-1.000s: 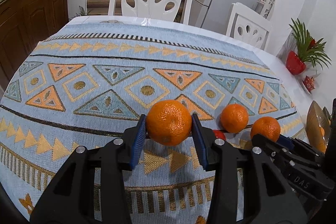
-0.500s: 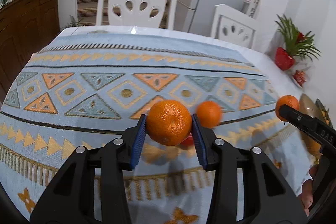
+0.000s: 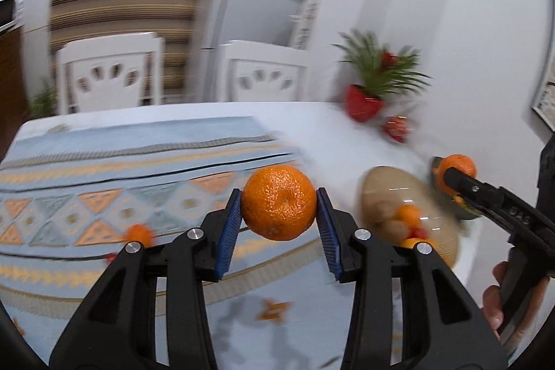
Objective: Organize fruits
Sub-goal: 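Carry both large oranges in the two tools over the amber bowl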
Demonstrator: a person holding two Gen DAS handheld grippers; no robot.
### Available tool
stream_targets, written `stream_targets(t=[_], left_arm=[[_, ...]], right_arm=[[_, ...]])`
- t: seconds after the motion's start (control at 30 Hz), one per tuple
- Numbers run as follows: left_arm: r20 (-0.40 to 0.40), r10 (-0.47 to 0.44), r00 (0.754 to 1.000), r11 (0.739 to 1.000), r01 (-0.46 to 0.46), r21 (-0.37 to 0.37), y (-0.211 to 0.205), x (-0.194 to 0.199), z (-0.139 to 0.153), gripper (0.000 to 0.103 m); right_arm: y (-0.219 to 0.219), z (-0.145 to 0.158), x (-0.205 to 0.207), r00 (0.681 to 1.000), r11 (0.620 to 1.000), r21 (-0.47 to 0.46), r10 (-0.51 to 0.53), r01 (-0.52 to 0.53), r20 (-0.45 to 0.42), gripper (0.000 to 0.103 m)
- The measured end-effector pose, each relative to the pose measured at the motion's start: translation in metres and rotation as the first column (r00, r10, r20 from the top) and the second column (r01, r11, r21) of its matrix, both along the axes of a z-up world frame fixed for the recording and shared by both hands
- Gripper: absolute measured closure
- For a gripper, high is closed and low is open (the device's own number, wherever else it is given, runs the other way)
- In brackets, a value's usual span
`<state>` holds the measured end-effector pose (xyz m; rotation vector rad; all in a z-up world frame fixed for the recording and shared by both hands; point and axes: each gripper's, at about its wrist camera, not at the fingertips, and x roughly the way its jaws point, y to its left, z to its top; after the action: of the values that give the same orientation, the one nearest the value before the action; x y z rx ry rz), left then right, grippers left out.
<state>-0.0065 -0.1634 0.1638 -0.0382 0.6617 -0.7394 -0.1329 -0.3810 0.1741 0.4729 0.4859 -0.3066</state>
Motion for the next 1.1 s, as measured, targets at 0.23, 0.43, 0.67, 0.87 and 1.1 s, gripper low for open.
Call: stream_targets(t=[0.23, 0.43, 0.67, 0.87, 1.1], left_arm=[[0.002, -0.160, 0.987, 0.987, 0.160, 0.017, -0.095, -0.034, 0.006, 0.061], [-0.060, -0.230, 0.971, 0.972, 0.232, 0.033, -0.157, -0.042, -0.016, 0.061], [-0.117, -0.262, 0.958, 0.957, 0.274, 0.099, -0.191, -0.041, -0.053, 0.061], [-0.156, -0.273, 0.949, 0.946, 0.295, 0.136, -0.206, -0.039, -0.077, 0.061], [-0.184, -0.275, 0.944, 0.941, 0.303, 0.151, -0.212, -0.038, -0.089, 0.061]], right_arm=[[-0.077, 0.000, -0.053, 0.986, 0.985, 0.041, -0.167, 0.167, -0.007, 0.060], [-0.125, -0.029, -0.078, 0.962, 0.959, 0.088, -0.265, 0.270, -0.070, 0.060], [-0.147, -0.072, -0.071, 0.940, 0.943, 0.104, -0.298, 0.317, -0.166, 0.060], [-0.155, -0.091, -0.067, 0.929, 0.939, 0.103, -0.302, 0.329, -0.212, 0.060], [-0.156, -0.101, -0.061, 0.926, 0.941, 0.098, -0.293, 0.323, -0.238, 0.060]])
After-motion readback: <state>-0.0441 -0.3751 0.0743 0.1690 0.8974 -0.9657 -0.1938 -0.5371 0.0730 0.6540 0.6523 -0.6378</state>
